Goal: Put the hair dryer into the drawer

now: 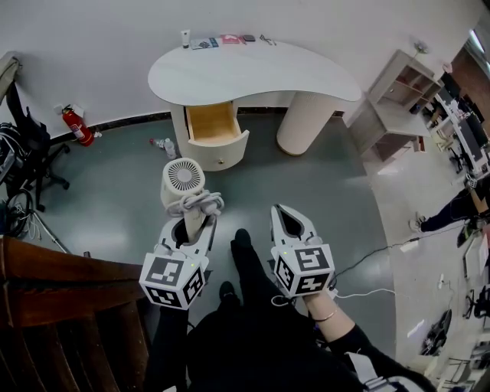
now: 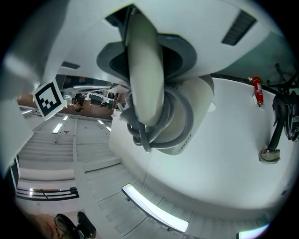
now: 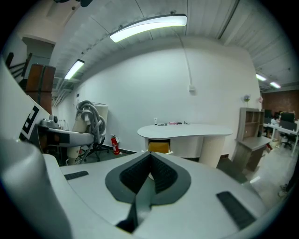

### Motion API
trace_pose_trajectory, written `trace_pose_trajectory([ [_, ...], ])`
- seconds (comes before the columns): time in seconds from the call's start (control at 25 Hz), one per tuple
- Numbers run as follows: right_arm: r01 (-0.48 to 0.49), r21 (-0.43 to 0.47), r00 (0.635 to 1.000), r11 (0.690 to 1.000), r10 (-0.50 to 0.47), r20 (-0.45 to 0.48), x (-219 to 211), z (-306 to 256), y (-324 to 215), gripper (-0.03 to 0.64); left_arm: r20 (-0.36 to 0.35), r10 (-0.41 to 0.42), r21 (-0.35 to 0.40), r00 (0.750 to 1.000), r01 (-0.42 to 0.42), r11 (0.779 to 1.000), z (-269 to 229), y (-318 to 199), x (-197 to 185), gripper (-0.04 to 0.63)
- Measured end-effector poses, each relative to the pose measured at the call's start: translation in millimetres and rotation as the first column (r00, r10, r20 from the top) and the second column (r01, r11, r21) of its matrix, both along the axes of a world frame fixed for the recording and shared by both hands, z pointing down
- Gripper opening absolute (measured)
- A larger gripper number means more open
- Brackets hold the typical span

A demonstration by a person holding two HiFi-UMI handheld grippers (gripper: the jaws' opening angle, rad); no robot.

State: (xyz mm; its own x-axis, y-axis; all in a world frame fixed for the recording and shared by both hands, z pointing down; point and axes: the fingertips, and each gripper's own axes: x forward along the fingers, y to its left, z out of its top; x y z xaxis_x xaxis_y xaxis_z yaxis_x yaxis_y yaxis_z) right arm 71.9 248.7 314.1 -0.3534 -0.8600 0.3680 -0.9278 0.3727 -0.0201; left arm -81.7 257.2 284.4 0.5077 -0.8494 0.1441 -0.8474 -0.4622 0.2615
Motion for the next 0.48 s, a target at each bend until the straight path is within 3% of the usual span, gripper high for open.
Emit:
trace_pose_trajectory([
  [0.48,0.033,-0.001,0.999,0.999,-0.033,0.006,-13,4,-84,0.002,0.025,-0.006,-0.009,1.000,0.006,1.000,9,-78,-9,0.125],
])
